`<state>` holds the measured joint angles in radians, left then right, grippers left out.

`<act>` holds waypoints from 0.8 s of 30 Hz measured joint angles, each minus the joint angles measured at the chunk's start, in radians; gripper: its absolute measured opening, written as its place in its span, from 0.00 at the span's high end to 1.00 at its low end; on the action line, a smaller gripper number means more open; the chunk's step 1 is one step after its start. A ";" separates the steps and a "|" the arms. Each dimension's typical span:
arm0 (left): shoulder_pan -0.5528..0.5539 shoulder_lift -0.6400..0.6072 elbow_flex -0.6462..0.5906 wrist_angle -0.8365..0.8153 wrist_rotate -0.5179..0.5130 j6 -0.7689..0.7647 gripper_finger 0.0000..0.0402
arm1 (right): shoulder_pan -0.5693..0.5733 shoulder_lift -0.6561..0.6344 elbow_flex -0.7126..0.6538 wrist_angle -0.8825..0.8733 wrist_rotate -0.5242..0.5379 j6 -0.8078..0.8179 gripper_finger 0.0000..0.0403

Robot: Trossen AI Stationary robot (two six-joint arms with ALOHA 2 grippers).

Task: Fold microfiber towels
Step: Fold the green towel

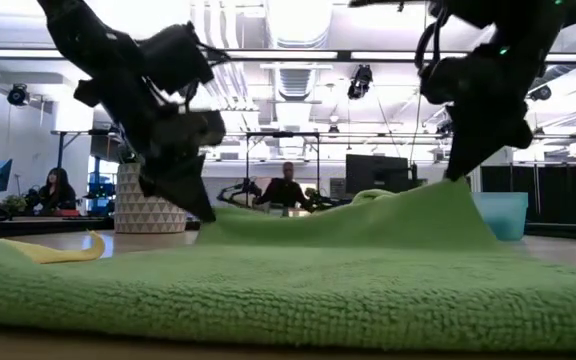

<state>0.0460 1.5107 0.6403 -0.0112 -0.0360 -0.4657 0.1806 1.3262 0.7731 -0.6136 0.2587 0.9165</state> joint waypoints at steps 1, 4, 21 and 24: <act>0.000 0.018 0.001 0.005 -0.002 -0.004 1.00 | -0.005 0.012 0.001 -0.001 0.013 0.000 0.98; 0.000 0.059 0.003 0.001 -0.019 -0.050 1.00 | -0.013 0.055 0.018 -0.001 0.048 0.000 0.98; 0.007 0.052 0.005 0.033 -0.217 -0.130 1.00 | -0.050 0.315 0.184 -0.144 0.212 0.021 0.98; 0.007 0.053 0.005 0.027 -0.217 -0.131 1.00 | -0.064 0.334 0.207 -0.148 0.216 0.007 0.98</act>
<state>0.0526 1.5639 0.6449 0.0153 -0.2527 -0.5964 0.1162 1.6599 0.9803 -0.7620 0.4751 0.9239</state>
